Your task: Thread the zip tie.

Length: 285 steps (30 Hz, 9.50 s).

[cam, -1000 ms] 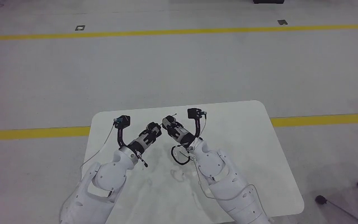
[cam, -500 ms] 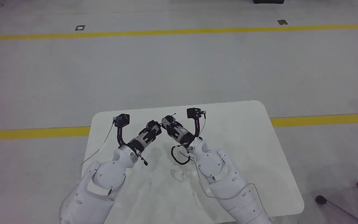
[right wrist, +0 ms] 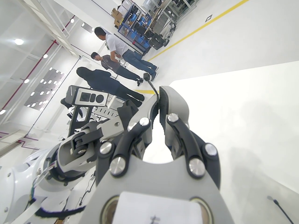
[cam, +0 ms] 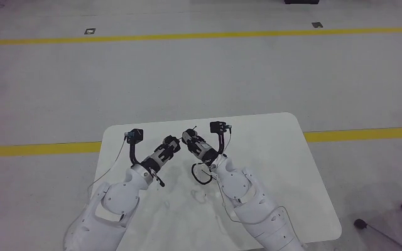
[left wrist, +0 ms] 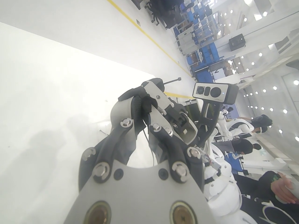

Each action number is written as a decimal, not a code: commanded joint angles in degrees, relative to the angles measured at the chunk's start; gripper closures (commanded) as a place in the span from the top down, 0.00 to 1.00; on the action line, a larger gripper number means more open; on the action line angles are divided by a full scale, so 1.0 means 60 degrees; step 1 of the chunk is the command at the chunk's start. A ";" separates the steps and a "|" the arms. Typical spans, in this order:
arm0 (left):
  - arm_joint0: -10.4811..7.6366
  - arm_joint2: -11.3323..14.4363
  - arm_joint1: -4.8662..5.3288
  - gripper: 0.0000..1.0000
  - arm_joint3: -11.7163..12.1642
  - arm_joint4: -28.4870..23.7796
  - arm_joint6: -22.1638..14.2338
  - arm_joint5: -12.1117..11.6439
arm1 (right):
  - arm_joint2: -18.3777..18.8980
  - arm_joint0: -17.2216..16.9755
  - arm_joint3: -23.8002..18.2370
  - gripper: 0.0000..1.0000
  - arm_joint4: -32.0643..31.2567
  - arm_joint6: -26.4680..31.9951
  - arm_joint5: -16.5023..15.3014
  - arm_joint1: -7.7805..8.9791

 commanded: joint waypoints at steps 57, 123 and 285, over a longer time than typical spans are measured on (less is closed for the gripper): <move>-0.0079 0.0077 0.0103 0.00 0.0069 0.0096 0.0117 -0.0064 | -0.0073 0.0159 0.0315 0.00 0.0569 0.0162 -0.0848 0.0175; -0.0206 0.0260 0.0143 0.00 0.0156 -0.0776 0.0120 -0.0406 | -0.0134 0.0075 0.0220 0.00 0.0763 0.0073 -0.1009 0.0324; 0.0784 -0.0827 -0.0498 0.00 0.1415 -1.5479 -0.2067 -0.0383 | -0.0269 -0.0639 -0.0718 1.00 -0.9213 -0.6072 -0.1092 0.1551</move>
